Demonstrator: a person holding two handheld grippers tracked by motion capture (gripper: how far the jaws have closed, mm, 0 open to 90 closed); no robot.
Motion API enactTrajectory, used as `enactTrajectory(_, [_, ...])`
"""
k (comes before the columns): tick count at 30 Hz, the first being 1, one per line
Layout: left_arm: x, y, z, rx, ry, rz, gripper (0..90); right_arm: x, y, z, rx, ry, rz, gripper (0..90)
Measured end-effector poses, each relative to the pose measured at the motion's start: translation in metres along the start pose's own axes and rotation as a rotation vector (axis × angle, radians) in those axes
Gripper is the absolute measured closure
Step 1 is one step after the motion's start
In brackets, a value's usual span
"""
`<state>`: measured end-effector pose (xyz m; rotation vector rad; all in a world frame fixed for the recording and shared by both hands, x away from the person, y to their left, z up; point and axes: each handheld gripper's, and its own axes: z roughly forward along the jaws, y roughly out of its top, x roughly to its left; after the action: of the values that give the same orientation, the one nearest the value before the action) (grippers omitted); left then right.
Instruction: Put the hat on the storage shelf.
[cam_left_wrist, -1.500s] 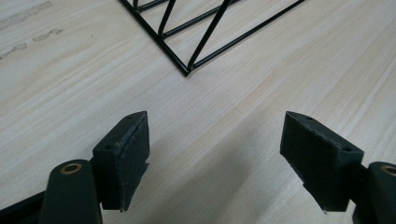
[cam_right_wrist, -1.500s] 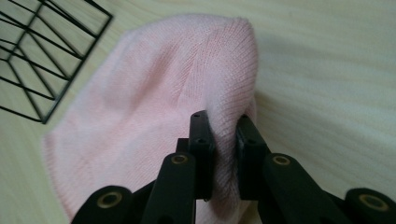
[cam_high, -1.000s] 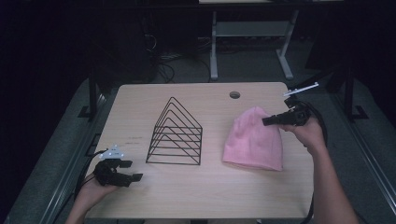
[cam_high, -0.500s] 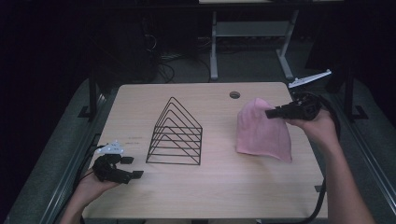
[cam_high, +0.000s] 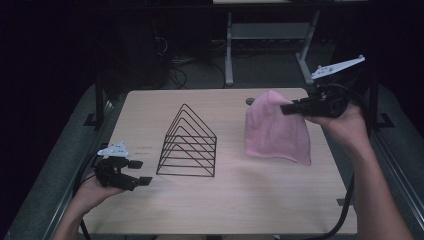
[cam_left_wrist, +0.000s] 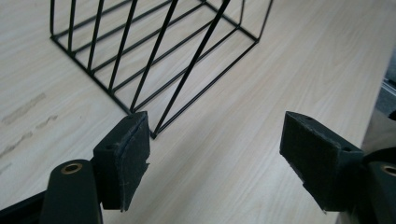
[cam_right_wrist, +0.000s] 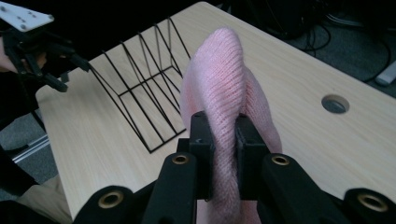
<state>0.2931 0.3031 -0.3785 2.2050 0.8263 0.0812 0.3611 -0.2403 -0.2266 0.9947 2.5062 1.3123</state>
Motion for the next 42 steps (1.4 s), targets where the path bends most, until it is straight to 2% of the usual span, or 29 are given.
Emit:
enactTrajectory(11, [-0.003,0.021,-0.013,-0.008,-0.022,0.033,24.2,0.024,0.038,-0.012,-0.018,0.003,-0.064,80.3])
enactTrajectory(18, [-0.005,0.035,-0.021,-0.001,-0.028,0.049,24.2,0.039,0.062,-0.013,-0.022,0.007,-0.103,80.3])
enactTrajectory(24, [-0.007,0.04,-0.021,0.022,-0.037,0.063,24.2,0.05,0.077,-0.008,-0.022,0.023,-0.129,80.3])
enactTrajectory(30, [-0.007,0.045,-0.023,0.022,-0.048,0.065,24.2,0.058,0.089,-0.002,-0.019,0.037,-0.154,80.3])
enactTrajectory(32, [-0.007,0.047,-0.024,0.037,-0.046,0.075,24.2,0.061,0.093,0.0,-0.02,0.041,-0.166,80.3])
enactTrajectory(42, [-0.007,0.058,-0.029,0.042,-0.045,0.082,24.2,0.083,0.121,0.014,-0.018,0.069,-0.215,80.2])
